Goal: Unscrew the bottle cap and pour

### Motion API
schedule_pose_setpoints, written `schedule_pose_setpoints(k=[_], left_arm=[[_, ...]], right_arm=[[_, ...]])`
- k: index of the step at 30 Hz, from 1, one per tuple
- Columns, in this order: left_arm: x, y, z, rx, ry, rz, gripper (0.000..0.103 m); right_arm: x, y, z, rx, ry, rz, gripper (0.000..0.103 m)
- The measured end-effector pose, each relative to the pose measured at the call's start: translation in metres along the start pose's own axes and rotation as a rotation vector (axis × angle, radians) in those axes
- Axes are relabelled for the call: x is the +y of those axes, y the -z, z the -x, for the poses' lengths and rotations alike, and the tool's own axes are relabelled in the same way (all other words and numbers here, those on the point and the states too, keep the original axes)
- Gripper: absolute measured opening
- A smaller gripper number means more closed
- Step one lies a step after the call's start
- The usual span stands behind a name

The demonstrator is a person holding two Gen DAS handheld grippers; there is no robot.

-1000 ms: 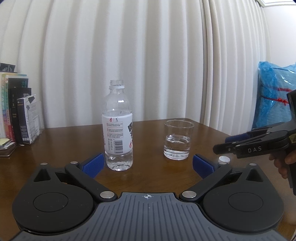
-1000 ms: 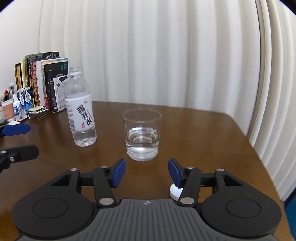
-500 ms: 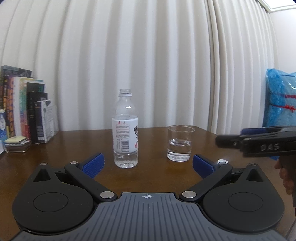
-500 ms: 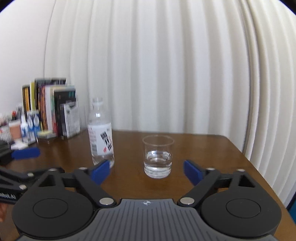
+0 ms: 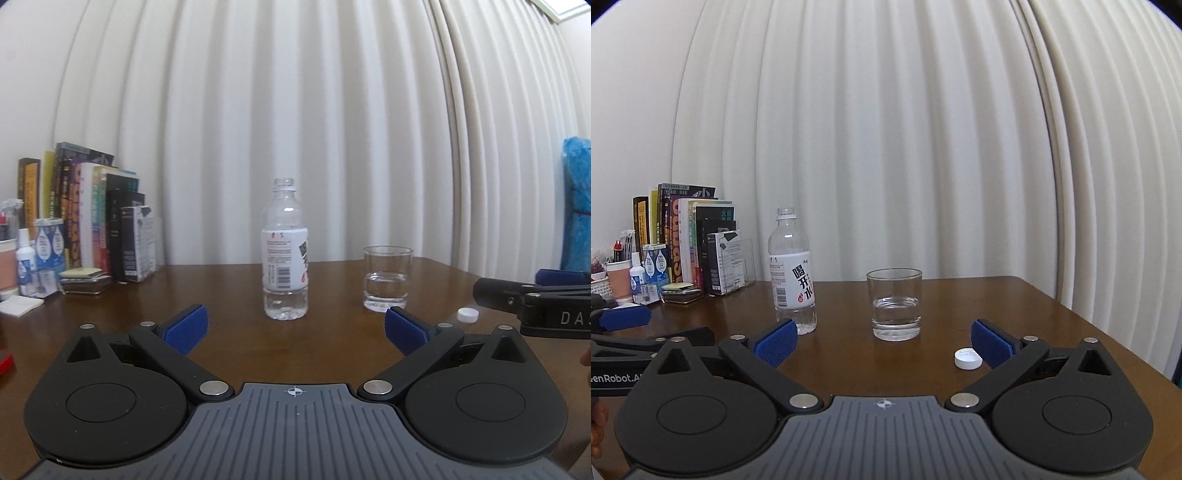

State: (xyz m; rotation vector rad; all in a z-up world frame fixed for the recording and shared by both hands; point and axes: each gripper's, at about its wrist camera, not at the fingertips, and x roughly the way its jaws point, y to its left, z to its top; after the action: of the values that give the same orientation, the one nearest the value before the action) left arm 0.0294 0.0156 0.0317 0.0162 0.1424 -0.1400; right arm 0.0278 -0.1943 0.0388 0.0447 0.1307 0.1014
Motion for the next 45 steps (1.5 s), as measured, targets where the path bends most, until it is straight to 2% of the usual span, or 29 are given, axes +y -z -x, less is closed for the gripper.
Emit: schedule_pose_setpoints(k=[9, 18, 32, 45], left_arm=[[-0.001, 0.009, 0.005, -0.041, -0.06, 0.004, 0.103], [-0.002, 0.009, 0.005, -0.038, -0.124, 0.02, 0.103], [-0.005, 0.011, 0.008, -0.041, -0.15, -0.003, 0.103], [-0.005, 0.012, 0.007, -0.045, -0.134, -0.012, 0.103]], right_arm=[[0.007, 0.019, 0.01, -0.094, 0.048, 0.028, 0.103], [-0.003, 0.023, 0.013, -0.095, 0.02, -0.055, 0.103], [-0.003, 0.027, 0.019, -0.14, -0.003, -0.055, 0.103], [0.0, 0.028, 0.018, -0.148, 0.0, -0.045, 0.103]])
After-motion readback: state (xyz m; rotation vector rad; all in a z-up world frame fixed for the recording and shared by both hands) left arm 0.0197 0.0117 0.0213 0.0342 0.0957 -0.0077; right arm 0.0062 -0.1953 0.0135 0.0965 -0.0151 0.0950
